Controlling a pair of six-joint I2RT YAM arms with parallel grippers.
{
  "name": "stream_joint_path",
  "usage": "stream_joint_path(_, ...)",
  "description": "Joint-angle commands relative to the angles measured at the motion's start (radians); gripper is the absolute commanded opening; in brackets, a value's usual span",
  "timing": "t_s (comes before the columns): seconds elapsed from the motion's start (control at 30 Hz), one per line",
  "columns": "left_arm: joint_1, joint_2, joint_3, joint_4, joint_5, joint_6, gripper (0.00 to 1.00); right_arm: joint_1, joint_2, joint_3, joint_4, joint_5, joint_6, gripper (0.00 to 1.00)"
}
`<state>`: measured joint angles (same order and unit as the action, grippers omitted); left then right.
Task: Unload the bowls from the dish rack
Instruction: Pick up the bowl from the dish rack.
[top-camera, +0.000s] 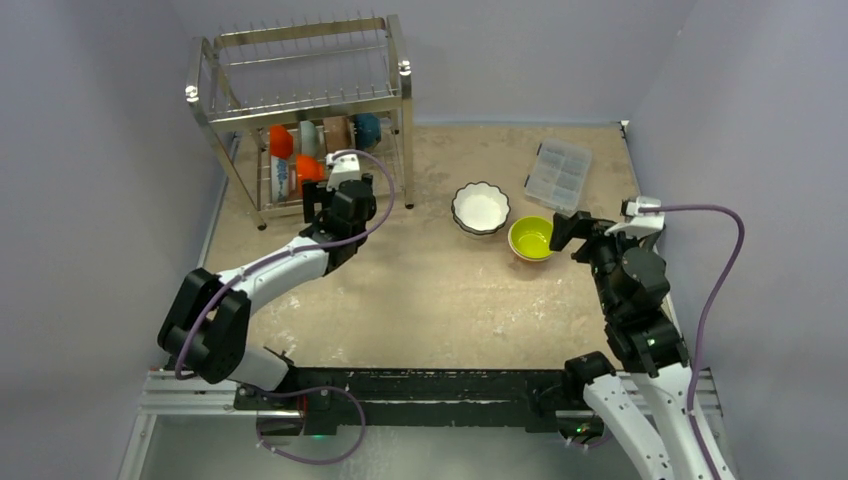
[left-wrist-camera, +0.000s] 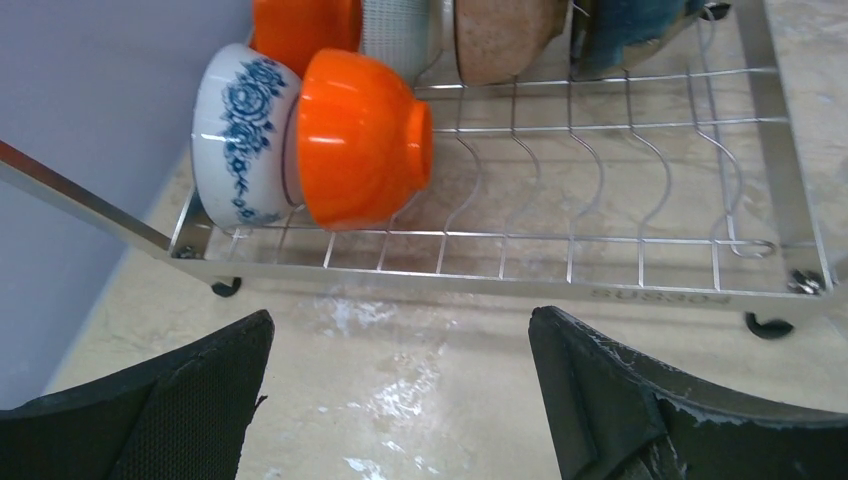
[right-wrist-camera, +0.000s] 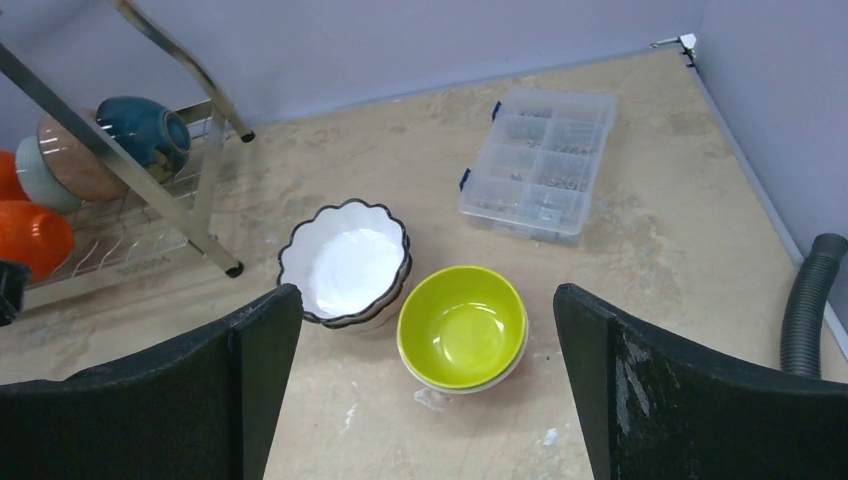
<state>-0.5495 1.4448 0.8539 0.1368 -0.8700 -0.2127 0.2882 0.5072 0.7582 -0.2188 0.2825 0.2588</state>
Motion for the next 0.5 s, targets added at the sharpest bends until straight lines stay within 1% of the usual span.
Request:
stream_joint_path(0.0,0.031,0.040,0.063,0.083,-0.073,0.104,0.98,0.012,-0.055,-0.073,0.106,0.089,-0.037,0.99)
stream_joint_path(0.2,0.060,0.129,0.099,0.160,-0.119,0.200,0.98,0.014,-0.072,-0.123,0.150,0.100,-0.044,0.99)
stream_joint_path(0.33,0.092,0.193,0.118,0.217,-0.112,0.240,0.98,0.022,-0.061,-0.137,0.172,0.075,-0.057,0.99)
stream_joint_path(0.47,0.120,0.258,0.151,0.261,-0.119,0.267,0.98,0.023,-0.072,-0.151,0.180,0.099,-0.073,0.99)
